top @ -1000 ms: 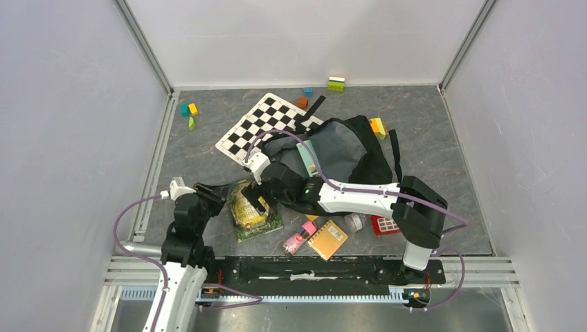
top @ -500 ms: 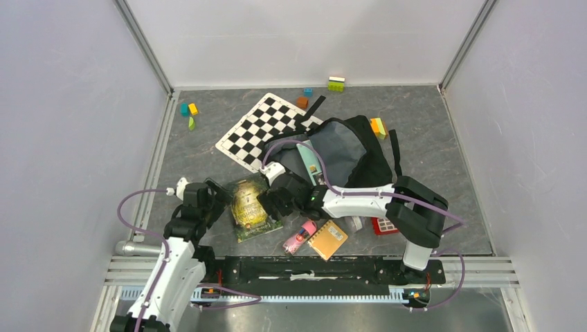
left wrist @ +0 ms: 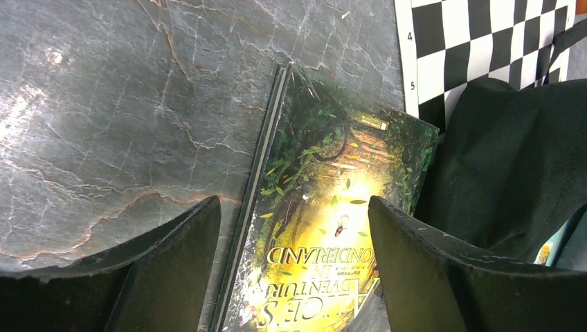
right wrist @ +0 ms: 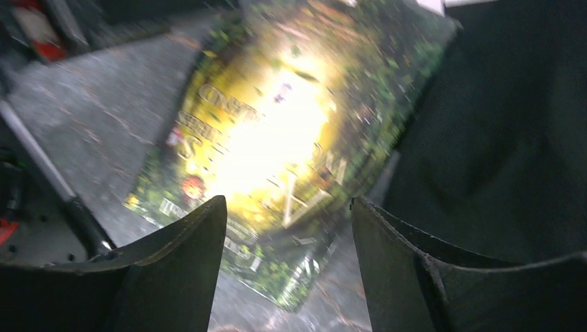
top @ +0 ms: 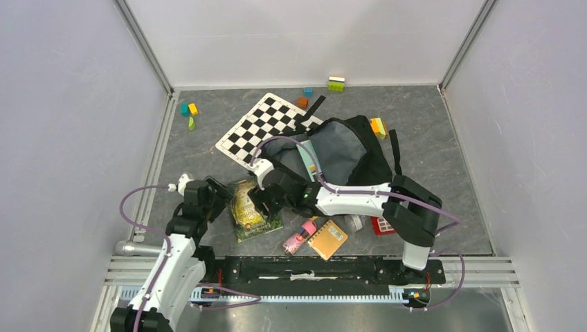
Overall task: Pack the student bag
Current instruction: Pick up the book from the center of the board.
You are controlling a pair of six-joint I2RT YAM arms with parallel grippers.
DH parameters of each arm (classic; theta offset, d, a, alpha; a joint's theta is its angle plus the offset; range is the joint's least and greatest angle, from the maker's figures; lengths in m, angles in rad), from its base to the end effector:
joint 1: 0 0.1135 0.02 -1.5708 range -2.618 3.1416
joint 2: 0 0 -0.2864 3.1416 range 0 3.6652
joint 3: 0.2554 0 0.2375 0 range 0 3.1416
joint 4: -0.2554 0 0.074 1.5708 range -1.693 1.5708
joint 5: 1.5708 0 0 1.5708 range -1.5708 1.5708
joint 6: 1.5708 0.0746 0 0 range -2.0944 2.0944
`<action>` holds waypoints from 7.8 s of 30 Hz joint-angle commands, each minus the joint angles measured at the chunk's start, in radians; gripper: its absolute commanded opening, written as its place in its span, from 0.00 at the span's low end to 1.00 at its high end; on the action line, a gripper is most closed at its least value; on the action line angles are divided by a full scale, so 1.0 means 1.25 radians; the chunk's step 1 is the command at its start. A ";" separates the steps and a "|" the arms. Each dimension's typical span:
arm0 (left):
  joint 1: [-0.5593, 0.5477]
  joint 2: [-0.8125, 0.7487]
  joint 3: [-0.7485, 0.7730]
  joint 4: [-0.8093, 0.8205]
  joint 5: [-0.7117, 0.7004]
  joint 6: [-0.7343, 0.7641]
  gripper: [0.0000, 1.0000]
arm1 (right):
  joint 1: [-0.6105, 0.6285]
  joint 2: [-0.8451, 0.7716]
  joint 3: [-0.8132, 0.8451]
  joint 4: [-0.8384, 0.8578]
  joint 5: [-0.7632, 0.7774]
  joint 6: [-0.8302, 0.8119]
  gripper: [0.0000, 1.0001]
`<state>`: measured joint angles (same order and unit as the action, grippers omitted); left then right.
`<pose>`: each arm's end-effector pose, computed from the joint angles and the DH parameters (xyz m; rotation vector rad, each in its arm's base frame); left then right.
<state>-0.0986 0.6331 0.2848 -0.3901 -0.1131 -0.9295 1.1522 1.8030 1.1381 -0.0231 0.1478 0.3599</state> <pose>0.1353 -0.0049 0.1612 -0.9960 2.1130 -0.3924 0.1799 0.3774 0.2038 -0.8236 2.1802 0.6295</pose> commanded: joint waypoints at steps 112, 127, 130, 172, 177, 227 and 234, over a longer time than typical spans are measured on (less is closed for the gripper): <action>-0.192 0.380 -0.048 0.737 0.250 0.047 0.49 | -0.161 -0.190 -0.180 0.157 -0.123 0.060 0.16; -0.192 0.396 -0.078 0.732 0.238 0.045 0.44 | -0.177 -0.245 -0.336 0.173 -0.088 0.167 0.62; -0.192 0.400 -0.080 0.732 0.237 0.046 0.43 | -0.177 -0.251 -0.350 0.168 -0.069 0.180 0.67; -0.186 -0.024 0.070 0.235 0.164 0.188 0.99 | -0.198 -0.310 -0.325 0.488 -0.243 0.148 0.00; -0.185 -0.128 0.123 0.090 0.147 0.236 1.00 | -0.198 -0.366 -0.336 0.485 -0.219 0.126 0.00; -0.185 -0.017 -0.164 0.926 0.602 -0.139 0.62 | -0.202 -0.567 -0.331 0.383 -0.194 0.180 0.00; -0.186 -0.181 -0.171 0.788 0.573 -0.147 0.22 | -0.214 -0.526 -0.322 0.299 -0.200 0.140 0.06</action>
<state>-0.3222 0.5003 0.0490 0.6044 0.5896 -1.0733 0.8673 1.1156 0.7029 0.3489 -0.0273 0.5282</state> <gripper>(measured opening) 0.310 0.028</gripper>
